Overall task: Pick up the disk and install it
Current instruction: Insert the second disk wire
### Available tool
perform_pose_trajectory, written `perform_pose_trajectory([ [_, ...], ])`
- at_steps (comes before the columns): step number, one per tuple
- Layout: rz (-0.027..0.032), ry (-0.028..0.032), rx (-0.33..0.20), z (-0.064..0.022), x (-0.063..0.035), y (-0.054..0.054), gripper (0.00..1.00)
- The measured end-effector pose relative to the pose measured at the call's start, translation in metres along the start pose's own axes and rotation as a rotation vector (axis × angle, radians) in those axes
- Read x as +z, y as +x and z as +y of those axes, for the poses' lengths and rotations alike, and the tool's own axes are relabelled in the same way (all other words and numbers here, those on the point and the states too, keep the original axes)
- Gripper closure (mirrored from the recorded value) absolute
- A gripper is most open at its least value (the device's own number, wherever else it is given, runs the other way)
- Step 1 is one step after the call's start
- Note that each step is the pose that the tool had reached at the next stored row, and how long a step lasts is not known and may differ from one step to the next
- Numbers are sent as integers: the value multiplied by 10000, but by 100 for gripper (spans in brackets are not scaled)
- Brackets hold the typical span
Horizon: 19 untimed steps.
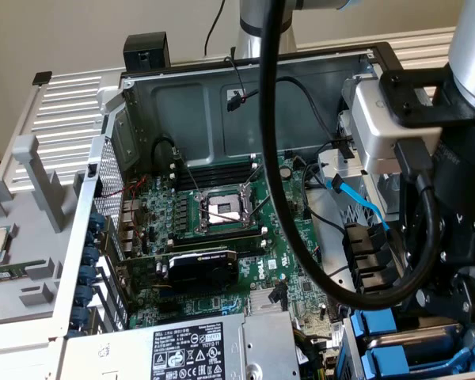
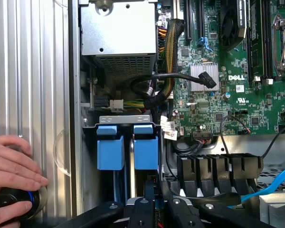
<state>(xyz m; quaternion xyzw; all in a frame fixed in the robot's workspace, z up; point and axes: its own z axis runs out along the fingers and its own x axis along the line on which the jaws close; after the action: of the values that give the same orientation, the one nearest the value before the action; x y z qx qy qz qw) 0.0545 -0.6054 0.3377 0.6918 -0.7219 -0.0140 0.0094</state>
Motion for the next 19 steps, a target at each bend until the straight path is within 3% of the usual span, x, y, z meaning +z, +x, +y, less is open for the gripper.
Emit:
perform_pose_trajectory([
  [8,-3,2,0,0,1,0,84],
  [11,-4,1,-1,-1,2,0,76],
  [12,-5,1,-1,-1,1,0,69],
  [19,-1,0,-1,-10,-43,-11,69],
])
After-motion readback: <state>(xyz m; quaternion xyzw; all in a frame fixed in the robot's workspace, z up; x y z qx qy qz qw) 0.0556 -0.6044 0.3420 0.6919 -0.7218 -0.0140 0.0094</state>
